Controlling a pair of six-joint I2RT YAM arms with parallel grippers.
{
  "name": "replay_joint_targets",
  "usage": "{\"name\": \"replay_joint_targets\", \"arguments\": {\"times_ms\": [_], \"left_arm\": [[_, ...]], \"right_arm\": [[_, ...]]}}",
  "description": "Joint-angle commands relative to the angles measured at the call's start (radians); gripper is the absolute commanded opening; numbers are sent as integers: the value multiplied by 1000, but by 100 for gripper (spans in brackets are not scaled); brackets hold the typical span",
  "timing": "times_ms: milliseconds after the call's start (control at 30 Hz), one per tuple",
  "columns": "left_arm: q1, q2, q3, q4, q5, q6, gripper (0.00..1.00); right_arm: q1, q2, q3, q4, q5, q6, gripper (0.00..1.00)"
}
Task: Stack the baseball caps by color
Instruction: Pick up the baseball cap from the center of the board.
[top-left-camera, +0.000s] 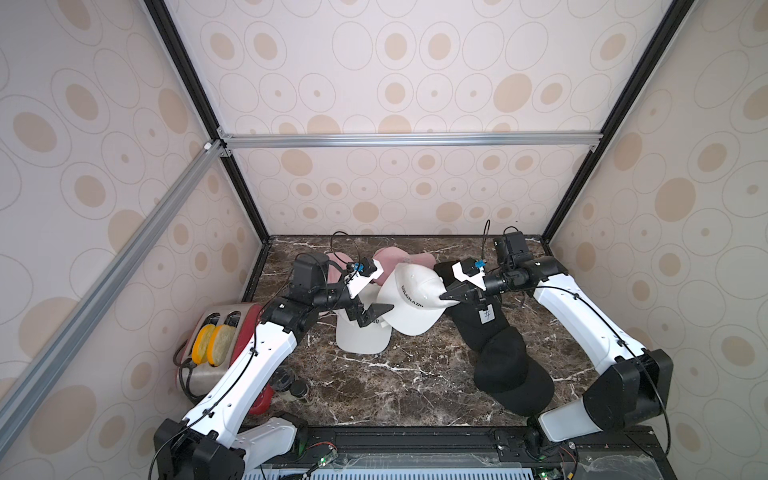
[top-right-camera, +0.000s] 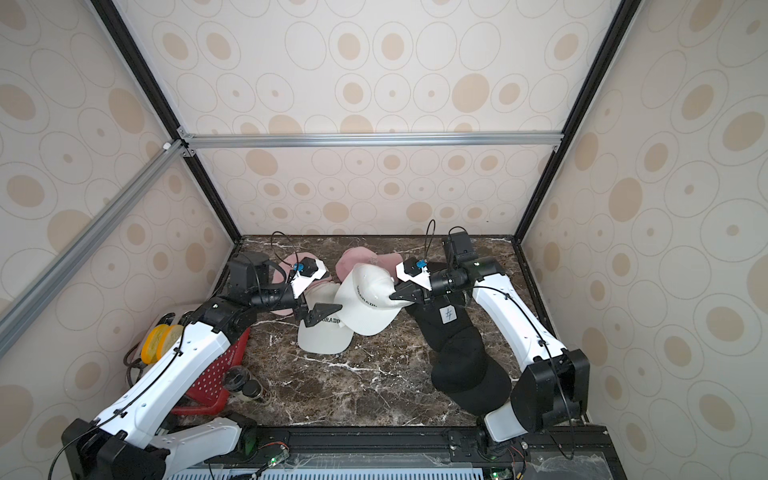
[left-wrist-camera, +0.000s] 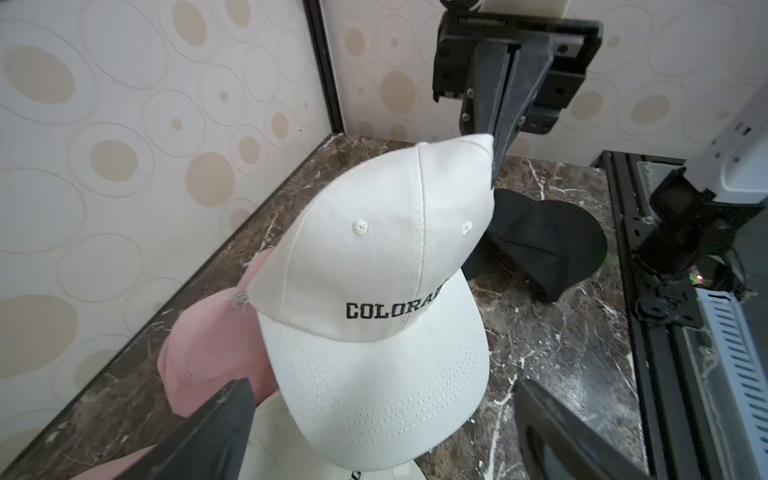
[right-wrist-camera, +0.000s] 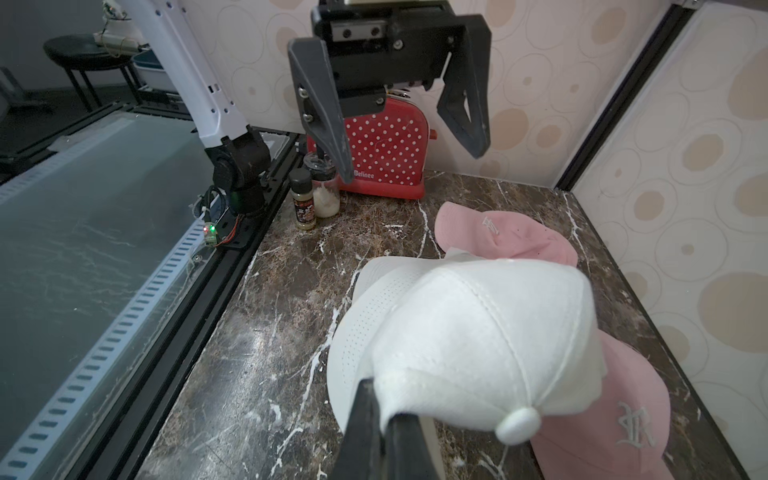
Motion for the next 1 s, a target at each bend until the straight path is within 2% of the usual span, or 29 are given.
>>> {"name": "replay_joint_targets", "arguments": {"times_ms": [0,67,100,233,367,467,567,667,767,867,967], "left_arm": [[6,29,-76,161,-74,-194,99],[6,44,-116,273,-220,-382,99],[6,47,-118,273,-274,-449,99],[6,27,-152,306,-382,-672,99],[11,-47,-300,526,-297,-942,99],[35,-125,-431,657,-276,-1118,99],[64,-182,-474,634,-213,-1179,99],[66,-194,-491,581,-204,-1217,99],[66,-171,-541,650,-190,-1264,99],[65,-133,-564,776,-108,-1287,99],[65,-94,-575,804,-108,-1302,99]], "right_arm": [[20,-18,-45,-12,-37,-108,0],[21,-43,-90,77,-40,-67,0],[22,-53,-104,101,-45,-54,0],[21,-54,-96,93,-46,-51,0],[21,-48,-98,81,-13,-63,0],[21,-44,-104,90,0,-67,0],[21,-29,-96,118,-29,-44,0],[21,-24,-93,157,-75,-16,0],[22,-31,-100,199,-98,11,0],[23,-32,-108,241,-104,44,0],[25,-28,-111,267,-117,67,0]]}}
